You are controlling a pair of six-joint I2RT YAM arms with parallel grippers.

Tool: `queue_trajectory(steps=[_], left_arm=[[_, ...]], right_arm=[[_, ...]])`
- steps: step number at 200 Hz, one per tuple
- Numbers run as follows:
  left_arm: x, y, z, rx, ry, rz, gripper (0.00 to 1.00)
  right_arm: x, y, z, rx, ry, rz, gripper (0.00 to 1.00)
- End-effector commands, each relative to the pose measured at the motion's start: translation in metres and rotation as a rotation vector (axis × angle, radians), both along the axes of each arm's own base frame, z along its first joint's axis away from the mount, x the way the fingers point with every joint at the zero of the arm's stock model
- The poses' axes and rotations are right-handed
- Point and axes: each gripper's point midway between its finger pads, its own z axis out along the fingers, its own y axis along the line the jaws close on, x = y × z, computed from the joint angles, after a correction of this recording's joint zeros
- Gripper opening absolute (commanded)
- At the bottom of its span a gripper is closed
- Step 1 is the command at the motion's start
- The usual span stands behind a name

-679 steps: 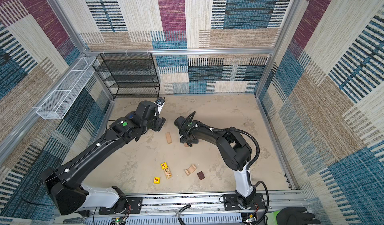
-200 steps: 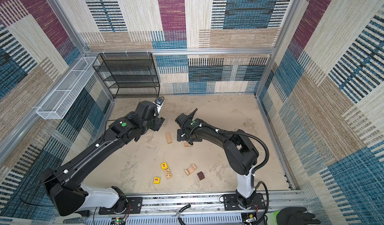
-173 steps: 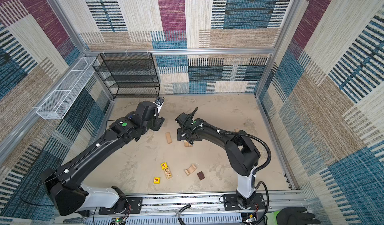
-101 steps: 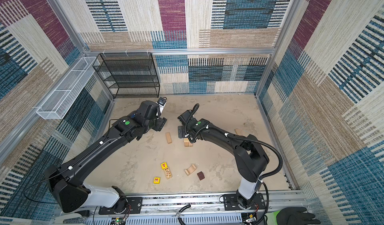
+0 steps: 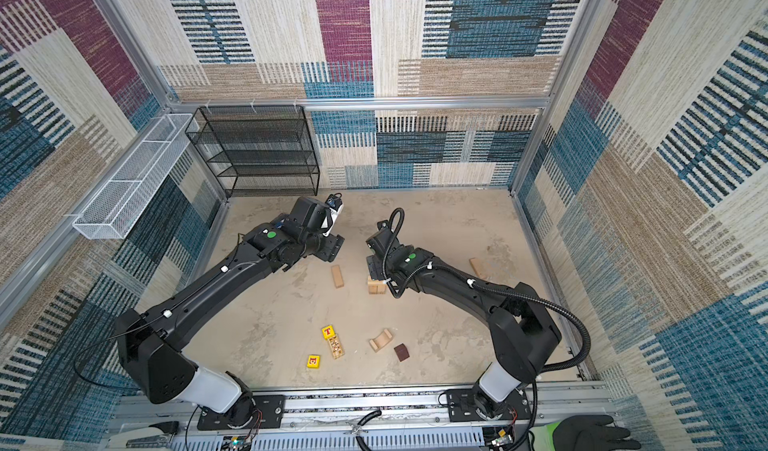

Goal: Build the wood block tower
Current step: 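Move the right gripper toward the yellow letter cubes nearer the robot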

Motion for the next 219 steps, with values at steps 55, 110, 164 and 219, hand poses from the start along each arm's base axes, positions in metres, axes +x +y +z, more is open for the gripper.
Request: queue_trajectory(steps=[55, 110, 164, 219], left_arm=[[0.008, -0.028, -0.017, -0.098, 0.133, 0.012, 0.72], [0.012, -0.043, -0.017, -0.154, 0.161, -0.022, 0.72], [-0.001, -0.049, -0.043, -0.220, 0.286, -0.044, 0.72], [-0.001, -0.043, -0.039, -0.282, 0.323, -0.011, 0.72]], right_arm=[[0.029, -0.102, -0.006, 0.075, -0.033, -0.250, 0.85], [0.055, -0.182, -0.024, 0.193, -0.003, -0.457, 0.85], [0.064, -0.198, -0.028, 0.150, 0.016, -0.466, 0.85], [0.043, -0.122, 0.011, 0.420, 0.009, -0.123, 0.72]])
